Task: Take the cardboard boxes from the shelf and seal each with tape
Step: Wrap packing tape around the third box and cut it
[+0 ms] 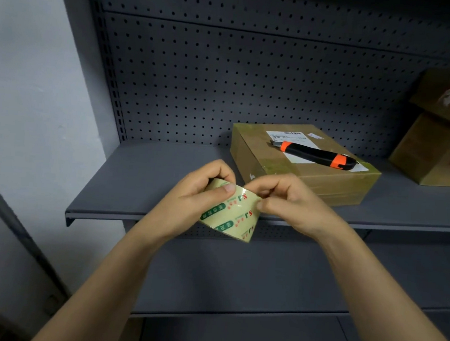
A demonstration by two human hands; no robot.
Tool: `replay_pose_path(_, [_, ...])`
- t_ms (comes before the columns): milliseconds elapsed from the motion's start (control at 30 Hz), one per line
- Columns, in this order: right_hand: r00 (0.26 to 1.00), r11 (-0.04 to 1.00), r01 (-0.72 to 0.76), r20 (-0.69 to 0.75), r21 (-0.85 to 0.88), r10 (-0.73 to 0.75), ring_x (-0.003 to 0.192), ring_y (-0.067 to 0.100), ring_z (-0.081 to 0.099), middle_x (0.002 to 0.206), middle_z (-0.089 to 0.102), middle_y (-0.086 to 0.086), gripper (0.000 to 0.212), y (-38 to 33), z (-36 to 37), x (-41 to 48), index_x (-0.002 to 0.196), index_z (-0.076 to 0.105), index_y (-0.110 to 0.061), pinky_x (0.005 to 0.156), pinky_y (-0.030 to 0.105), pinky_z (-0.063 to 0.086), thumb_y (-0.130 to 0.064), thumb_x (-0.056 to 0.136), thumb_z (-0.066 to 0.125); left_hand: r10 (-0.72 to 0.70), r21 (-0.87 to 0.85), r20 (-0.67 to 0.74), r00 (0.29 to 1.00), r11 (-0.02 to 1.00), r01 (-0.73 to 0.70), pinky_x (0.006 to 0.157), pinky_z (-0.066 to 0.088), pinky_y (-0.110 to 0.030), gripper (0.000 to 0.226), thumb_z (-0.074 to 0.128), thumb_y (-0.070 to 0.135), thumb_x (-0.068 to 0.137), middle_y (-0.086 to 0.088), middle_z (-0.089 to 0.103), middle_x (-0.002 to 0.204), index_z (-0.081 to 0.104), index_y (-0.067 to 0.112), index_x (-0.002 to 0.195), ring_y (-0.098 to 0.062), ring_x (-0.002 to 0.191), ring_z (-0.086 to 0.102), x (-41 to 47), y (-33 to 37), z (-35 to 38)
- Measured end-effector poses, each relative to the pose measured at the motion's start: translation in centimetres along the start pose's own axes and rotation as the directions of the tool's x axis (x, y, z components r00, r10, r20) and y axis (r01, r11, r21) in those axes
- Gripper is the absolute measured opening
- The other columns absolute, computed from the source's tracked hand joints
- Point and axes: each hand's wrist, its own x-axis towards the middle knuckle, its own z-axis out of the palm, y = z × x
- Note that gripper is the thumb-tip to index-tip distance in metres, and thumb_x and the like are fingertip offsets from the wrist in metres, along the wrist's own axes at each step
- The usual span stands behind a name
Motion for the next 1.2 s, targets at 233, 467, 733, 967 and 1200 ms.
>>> replay_pose_path(233, [0.982,0.878,0.089,-0.104,-0.47,-0.155,0.098,0.005,0.064,0.099,0.072,-0.007,0.021,1.2,0.1,0.7,0.1,0.07,-0.021,0.114,0.024,0.03,-0.013,0.082,0.078,0.283,0.522,-0.024,0.959,0.822,-0.229,0.118,0.021,-0.029,0.021,0.053,0.035,0.096,0.006,0.058,0.096,0.061,0.016,0.098,-0.011,0.103,0.055,0.3,-2.3,-1.6])
replay_pose_path(467, [0.935,0.62,0.058,-0.174,-0.783,-0.308,0.105,0.018,0.049,0.106,0.06,0.002,0.025,3.5,2.4,4.9,0.105,0.071,-0.011,0.096,0.031,0.04,-0.014,0.081,0.076,0.22,0.761,-0.09,0.971,0.644,-0.076,0.089,0.046,-0.033,0.038,0.042,0.045,0.098,0.006,0.057,0.105,0.066,0.017,0.108,-0.012,0.104,0.05,0.1,-4.6,-4.0])
replay_pose_path(733, [0.934,0.556,-0.005,-0.202,-0.831,-0.294,0.105,0.024,0.053,0.105,0.06,0.005,0.027,3.8,4.9,7.6,0.107,0.069,-0.009,0.089,0.032,0.045,0.001,0.082,0.064,0.218,0.851,-0.102,0.971,0.524,-0.028,0.074,0.052,-0.039,0.018,0.062,0.022,0.094,0.0,0.059,0.106,0.066,0.014,0.11,-0.022,0.097,0.055,0.2,-6.4,-5.7])
replay_pose_path(967, [0.871,0.53,-0.112,-0.34,-0.84,-0.354,0.088,0.021,0.058,0.093,0.063,0.004,0.017,0.8,2.6,4.1,0.093,0.071,-0.008,0.076,0.028,0.047,0.003,0.081,0.065,0.376,0.814,-0.069,0.924,0.557,-0.166,0.067,0.048,-0.033,0.024,0.045,0.034,0.093,0.006,0.058,0.089,0.063,0.017,0.092,-0.016,0.084,0.051,1.7,-3.6,-4.0])
replay_pose_path(1200, [0.791,0.466,-0.356,-0.527,-0.81,-0.311,0.092,0.017,0.057,0.096,0.064,0.002,0.014,-0.5,-2.6,-0.7,0.098,0.071,-0.01,0.076,0.025,0.046,-0.006,0.086,0.066,0.39,0.788,-0.038,0.92,0.577,-0.212,0.068,0.049,-0.037,0.014,0.059,0.03,0.094,0.005,0.056,0.086,0.061,0.017,0.089,-0.018,0.084,0.052,4.4,-2.2,0.3])
